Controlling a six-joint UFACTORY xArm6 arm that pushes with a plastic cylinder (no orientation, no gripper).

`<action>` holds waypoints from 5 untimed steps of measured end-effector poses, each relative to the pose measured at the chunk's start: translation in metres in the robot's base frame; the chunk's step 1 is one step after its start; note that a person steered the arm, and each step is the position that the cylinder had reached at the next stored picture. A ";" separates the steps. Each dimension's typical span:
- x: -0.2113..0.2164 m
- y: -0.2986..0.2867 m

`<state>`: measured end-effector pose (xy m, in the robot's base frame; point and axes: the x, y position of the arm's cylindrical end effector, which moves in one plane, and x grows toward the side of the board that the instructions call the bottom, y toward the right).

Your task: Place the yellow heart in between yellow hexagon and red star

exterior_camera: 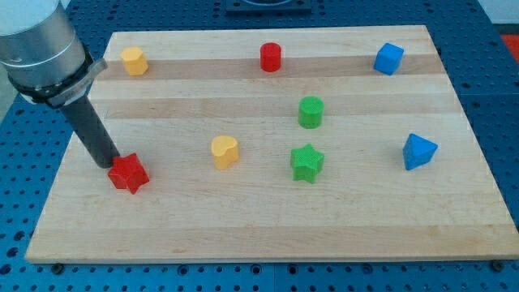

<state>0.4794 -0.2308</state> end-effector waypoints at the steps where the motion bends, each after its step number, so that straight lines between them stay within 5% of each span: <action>1: -0.025 0.031; 4: 0.089 0.156; 5: 0.086 0.183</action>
<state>0.5650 -0.0482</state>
